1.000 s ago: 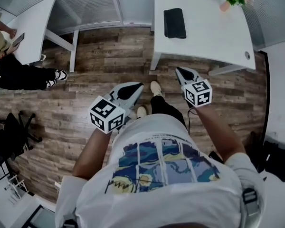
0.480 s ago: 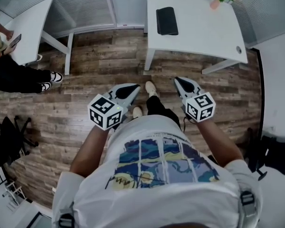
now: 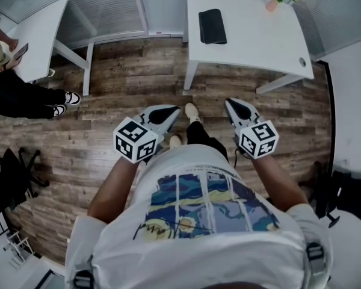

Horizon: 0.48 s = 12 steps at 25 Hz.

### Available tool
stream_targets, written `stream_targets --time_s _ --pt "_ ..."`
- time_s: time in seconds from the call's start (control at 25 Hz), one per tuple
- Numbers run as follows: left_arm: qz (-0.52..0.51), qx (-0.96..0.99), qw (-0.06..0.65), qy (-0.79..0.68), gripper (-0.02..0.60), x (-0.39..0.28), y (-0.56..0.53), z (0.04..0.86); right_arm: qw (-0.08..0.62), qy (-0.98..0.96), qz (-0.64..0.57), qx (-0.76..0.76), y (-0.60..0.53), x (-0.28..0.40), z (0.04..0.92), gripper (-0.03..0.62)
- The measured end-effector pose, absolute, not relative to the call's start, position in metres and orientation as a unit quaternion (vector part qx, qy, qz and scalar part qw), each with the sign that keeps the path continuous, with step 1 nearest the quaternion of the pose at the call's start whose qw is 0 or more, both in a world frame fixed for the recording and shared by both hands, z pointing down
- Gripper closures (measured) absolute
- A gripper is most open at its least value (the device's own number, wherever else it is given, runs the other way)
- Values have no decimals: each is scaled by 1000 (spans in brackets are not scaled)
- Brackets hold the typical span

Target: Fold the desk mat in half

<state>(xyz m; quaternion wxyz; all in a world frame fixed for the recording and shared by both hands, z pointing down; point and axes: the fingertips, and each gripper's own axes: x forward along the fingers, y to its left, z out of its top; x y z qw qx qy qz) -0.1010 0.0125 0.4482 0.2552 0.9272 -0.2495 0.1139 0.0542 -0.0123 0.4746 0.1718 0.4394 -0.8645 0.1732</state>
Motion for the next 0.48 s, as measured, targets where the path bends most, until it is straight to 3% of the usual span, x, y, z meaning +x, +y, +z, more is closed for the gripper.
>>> stream_targets --time_s 0.48 --pt "117 923 257 -260 578 -122 7 447 171 -872 160 430 -16 35 467 594"
